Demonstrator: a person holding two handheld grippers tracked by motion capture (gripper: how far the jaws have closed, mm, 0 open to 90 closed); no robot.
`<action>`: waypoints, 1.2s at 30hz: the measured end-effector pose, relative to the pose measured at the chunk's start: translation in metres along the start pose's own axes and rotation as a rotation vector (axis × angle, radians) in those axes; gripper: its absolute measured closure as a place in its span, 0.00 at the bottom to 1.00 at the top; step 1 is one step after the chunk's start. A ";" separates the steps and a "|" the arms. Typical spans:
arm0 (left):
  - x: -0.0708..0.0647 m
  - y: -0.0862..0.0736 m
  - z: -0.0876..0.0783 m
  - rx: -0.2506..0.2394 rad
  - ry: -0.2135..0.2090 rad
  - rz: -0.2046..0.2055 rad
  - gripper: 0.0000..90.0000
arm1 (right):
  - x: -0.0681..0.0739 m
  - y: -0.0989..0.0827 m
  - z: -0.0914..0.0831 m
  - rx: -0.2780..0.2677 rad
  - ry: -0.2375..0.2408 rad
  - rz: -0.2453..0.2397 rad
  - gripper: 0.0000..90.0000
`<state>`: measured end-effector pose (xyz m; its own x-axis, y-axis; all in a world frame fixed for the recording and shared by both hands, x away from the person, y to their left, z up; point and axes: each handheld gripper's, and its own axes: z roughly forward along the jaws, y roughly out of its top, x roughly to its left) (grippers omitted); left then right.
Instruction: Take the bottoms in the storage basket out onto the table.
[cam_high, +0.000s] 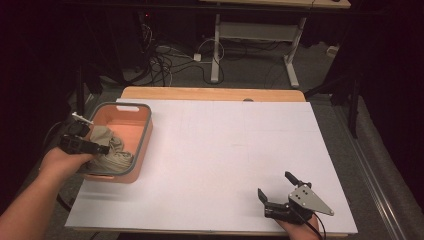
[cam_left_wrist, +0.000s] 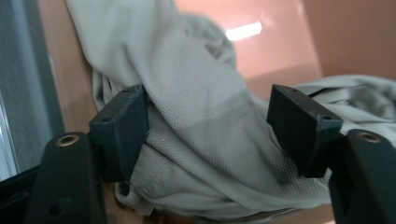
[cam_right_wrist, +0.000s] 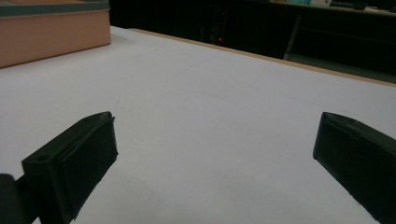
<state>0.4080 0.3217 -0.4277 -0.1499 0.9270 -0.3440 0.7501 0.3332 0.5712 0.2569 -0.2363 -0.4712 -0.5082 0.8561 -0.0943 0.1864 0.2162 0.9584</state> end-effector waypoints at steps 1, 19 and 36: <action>-0.001 -0.001 0.003 0.019 0.012 -0.001 0.34 | 0.000 0.000 0.000 -0.001 0.003 -0.001 0.01; -0.014 -0.008 0.040 0.159 0.124 0.131 0.72 | 0.002 0.000 0.000 0.003 0.004 -0.015 0.01; -0.041 0.006 0.059 0.116 0.029 0.216 0.77 | 0.002 0.000 0.001 0.006 0.001 -0.008 0.01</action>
<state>0.4567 0.2751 -0.4539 0.0049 0.9796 -0.2007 0.8356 0.1062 0.5389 0.2571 -0.2340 -0.4722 -0.5106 0.8538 -0.1015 0.1871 0.2256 0.9561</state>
